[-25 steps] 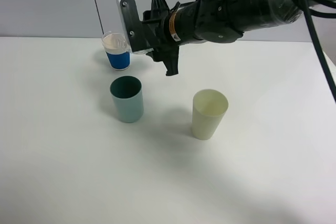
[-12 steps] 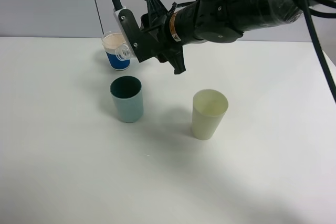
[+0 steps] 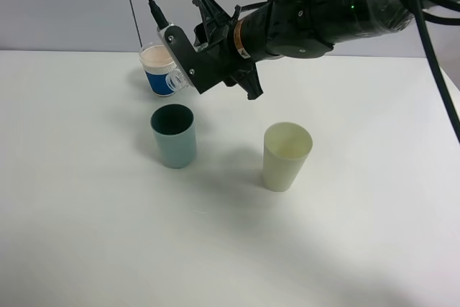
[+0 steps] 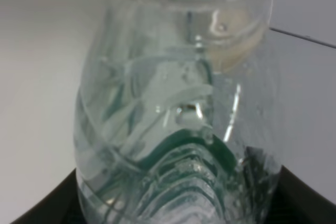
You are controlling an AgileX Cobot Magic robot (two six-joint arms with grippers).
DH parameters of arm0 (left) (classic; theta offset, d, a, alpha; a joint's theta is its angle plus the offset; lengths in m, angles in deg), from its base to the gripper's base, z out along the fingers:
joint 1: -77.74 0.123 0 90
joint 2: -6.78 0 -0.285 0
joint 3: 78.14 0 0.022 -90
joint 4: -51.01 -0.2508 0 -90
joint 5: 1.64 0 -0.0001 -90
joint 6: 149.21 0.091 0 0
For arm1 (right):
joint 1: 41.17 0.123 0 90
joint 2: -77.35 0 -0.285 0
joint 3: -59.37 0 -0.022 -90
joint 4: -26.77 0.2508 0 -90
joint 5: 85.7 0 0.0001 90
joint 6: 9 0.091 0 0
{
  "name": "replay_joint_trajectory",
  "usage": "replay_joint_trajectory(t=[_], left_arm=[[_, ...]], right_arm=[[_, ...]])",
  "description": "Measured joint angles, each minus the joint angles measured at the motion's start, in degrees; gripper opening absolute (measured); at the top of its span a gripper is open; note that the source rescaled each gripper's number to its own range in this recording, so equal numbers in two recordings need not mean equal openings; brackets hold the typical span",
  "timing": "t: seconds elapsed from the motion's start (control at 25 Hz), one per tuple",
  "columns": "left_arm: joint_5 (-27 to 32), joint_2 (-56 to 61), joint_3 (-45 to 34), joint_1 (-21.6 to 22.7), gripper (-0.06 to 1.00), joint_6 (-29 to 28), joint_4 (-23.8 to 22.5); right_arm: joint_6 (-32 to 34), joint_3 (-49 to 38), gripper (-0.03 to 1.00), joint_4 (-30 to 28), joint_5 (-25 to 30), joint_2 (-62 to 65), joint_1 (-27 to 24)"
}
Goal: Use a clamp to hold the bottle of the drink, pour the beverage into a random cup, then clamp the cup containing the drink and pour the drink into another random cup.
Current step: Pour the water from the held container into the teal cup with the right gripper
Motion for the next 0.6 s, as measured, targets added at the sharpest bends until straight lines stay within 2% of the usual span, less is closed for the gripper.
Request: replay_joint_trajectory(t=[0.6], left_arm=[[0.0,0.0,0.0,0.0,1.0,0.0,0.0]], right_arm=[[-0.4,0.0,0.0,-8.43,2.87,0.0,0.17]])
